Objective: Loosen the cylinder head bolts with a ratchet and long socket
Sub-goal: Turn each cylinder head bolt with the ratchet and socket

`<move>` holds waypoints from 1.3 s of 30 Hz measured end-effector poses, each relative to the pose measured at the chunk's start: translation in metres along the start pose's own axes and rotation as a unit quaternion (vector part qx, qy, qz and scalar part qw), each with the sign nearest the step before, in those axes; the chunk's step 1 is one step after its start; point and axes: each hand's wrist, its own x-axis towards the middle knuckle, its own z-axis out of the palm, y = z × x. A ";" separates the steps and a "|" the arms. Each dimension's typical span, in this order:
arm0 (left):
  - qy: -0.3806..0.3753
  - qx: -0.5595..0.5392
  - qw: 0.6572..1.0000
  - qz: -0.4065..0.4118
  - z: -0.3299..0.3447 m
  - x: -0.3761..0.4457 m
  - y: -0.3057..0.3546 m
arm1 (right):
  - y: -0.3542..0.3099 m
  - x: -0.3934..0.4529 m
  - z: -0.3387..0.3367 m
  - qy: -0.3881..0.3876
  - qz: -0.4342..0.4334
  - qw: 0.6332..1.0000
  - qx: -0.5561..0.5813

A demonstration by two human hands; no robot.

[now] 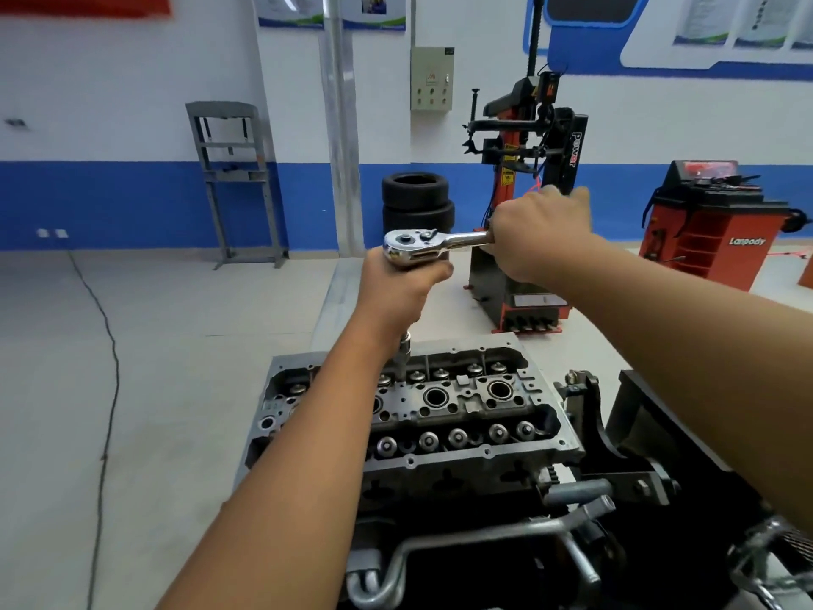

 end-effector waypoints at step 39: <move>0.016 -0.047 0.999 -0.021 0.000 -0.007 -0.022 | -0.020 -0.004 -0.057 0.006 -0.239 0.971 0.028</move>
